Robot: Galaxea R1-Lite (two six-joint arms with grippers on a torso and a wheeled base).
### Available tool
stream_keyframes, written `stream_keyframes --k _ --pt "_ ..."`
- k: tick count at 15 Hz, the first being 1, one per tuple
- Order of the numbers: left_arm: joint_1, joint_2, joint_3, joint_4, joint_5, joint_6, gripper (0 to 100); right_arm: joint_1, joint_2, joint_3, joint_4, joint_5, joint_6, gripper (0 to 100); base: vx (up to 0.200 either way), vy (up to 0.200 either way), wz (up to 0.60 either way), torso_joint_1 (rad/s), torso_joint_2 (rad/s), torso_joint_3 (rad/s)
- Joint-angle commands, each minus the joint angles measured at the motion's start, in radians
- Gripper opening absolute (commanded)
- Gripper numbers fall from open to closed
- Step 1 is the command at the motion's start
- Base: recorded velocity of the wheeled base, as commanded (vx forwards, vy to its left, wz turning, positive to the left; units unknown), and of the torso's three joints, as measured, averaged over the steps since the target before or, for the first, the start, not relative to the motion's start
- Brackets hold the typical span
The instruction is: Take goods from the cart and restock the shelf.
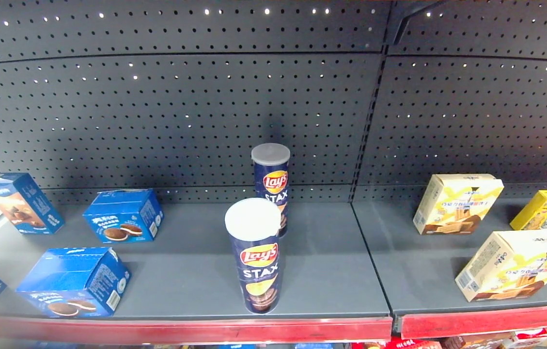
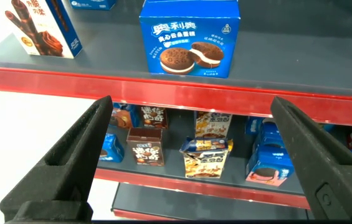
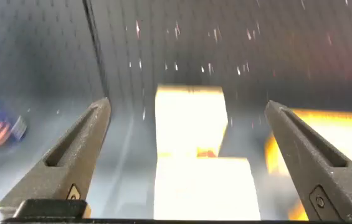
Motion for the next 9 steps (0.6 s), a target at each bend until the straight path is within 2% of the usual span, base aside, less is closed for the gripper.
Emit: stream_keyframes --k 1,2,5,6,7,8,9 --pt "0.001 0.002 0.000 0.000 0.000 0.000 100 -0.008 -0.438 0.036 0.463 0.005 0.150 100 0.000 0.000 0.00 0.000 0.00 0.000" --pt "0.001 0.002 0.000 0.000 0.000 0.000 100 0.021 -0.461 0.062 0.496 -0.012 0.185 100 0.000 0.000 0.00 0.000 0.00 0.000" --pt "0.001 0.002 0.000 0.000 0.000 0.000 100 0.033 -0.464 0.130 0.494 -0.039 0.190 100 0.000 0.000 0.00 0.000 0.00 0.000" --pt "0.001 0.002 0.000 0.000 0.000 0.000 100 0.015 -0.513 0.228 0.491 -0.038 0.176 100 0.000 0.000 0.00 0.000 0.00 0.000" --pt "0.001 0.002 0.000 0.000 0.000 0.000 100 -0.006 -0.539 0.265 0.490 -0.036 0.174 100 0.000 0.000 0.00 0.000 0.00 0.000" --pt "0.001 0.002 0.000 0.000 0.000 0.000 100 -0.103 -0.632 0.374 0.468 -0.012 0.167 100 0.000 0.000 0.00 0.000 0.00 0.000" --pt "0.001 0.002 0.000 0.000 0.000 0.000 100 -0.125 -0.657 0.406 0.459 0.007 0.165 100 0.000 0.000 0.00 0.000 0.00 0.000"
